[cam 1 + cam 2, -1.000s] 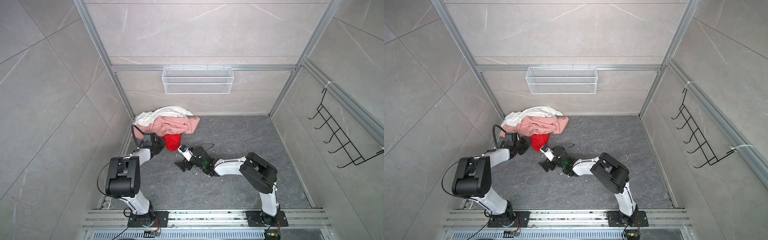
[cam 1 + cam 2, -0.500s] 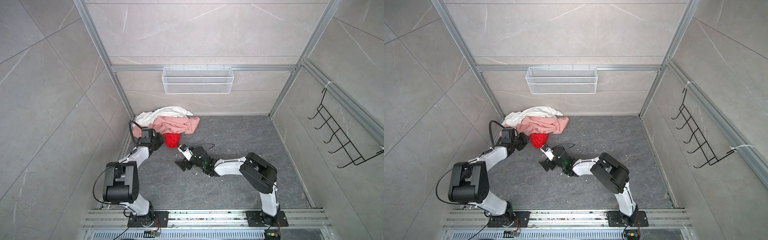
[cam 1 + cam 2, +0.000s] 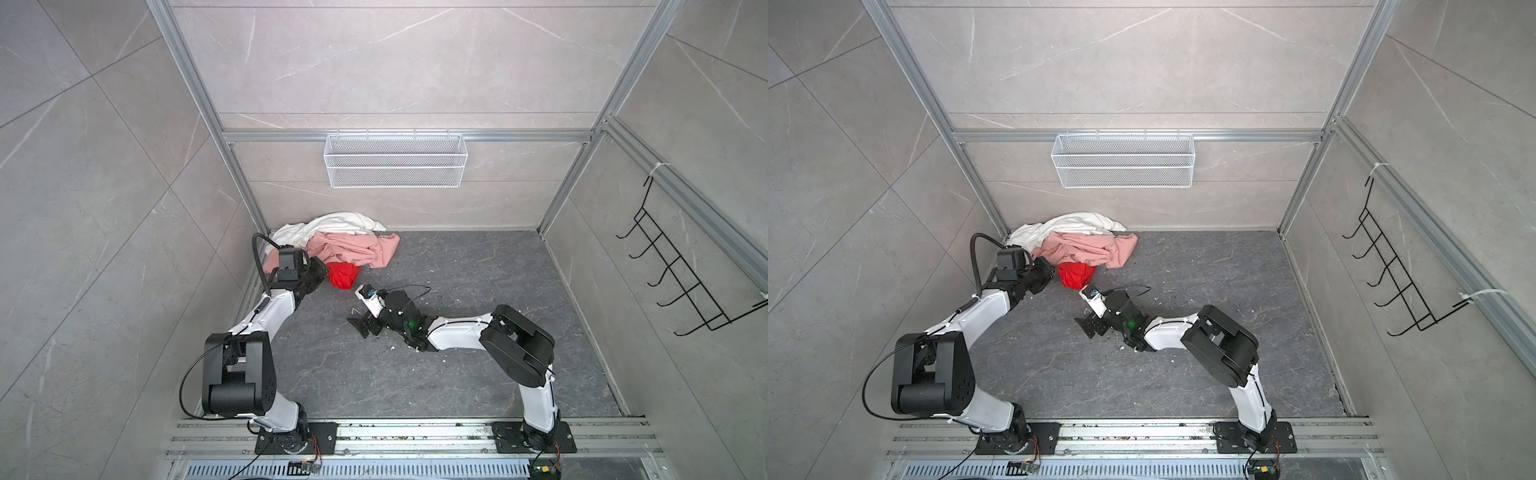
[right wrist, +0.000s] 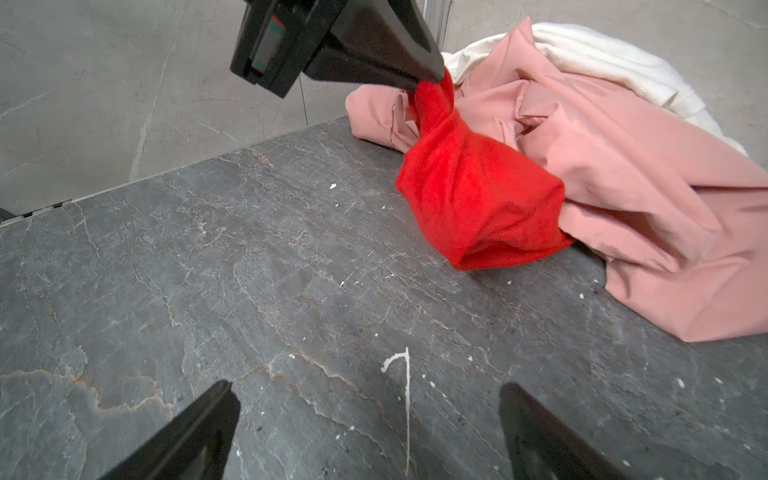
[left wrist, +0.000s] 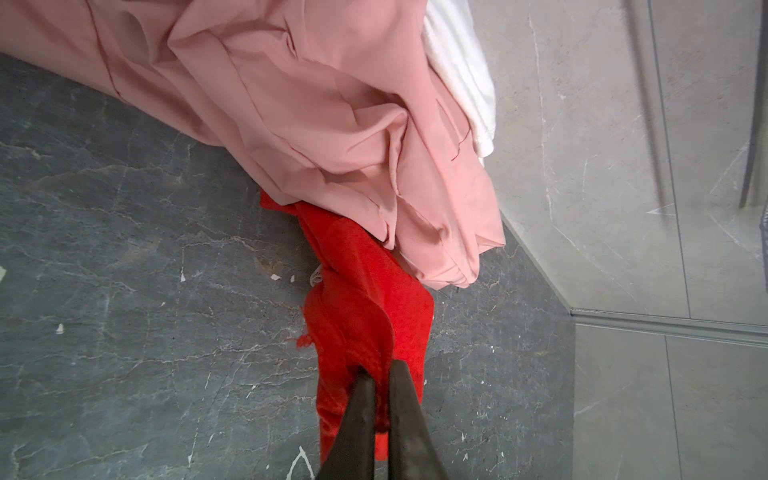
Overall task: Pick out a specific cloth from the pile
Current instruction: 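Lift the red cloth with the left gripper, pulling it out from under the pink cloth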
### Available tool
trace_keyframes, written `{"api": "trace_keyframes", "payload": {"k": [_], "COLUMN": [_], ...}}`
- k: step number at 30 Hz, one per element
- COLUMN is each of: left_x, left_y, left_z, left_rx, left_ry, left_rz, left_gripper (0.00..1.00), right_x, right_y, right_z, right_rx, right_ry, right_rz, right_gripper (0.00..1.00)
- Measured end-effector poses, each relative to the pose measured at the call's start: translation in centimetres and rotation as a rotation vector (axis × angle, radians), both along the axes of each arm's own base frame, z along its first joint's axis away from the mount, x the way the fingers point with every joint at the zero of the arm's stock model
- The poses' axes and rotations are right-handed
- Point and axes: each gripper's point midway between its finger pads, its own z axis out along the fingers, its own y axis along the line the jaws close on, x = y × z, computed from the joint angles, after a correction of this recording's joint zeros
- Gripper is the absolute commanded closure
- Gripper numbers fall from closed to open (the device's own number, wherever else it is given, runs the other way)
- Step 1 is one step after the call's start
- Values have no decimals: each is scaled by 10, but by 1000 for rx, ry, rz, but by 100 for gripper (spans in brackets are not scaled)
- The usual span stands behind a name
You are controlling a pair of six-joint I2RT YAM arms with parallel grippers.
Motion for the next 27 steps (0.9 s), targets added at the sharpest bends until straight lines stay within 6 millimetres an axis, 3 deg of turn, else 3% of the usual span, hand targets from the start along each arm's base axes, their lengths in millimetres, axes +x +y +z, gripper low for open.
{"api": "trace_keyframes", "payload": {"k": [7,17,27], "left_x": [3,3,4], "left_y": [0,0,0], "left_z": [26,43,85], "left_rx": [-1,-2,-3], "left_ry": [-46,-54,-121], "left_rz": [0,-2,-2], "left_gripper": [100,100,100], "right_x": [2,4,5], "right_y": [0,-1,-1], "right_z": [3,5,5], "right_rx": [14,18,17], "right_ry": [-4,-10,-13], "right_rz": [-14,-22,-28], "right_gripper": [0,0,0]}}
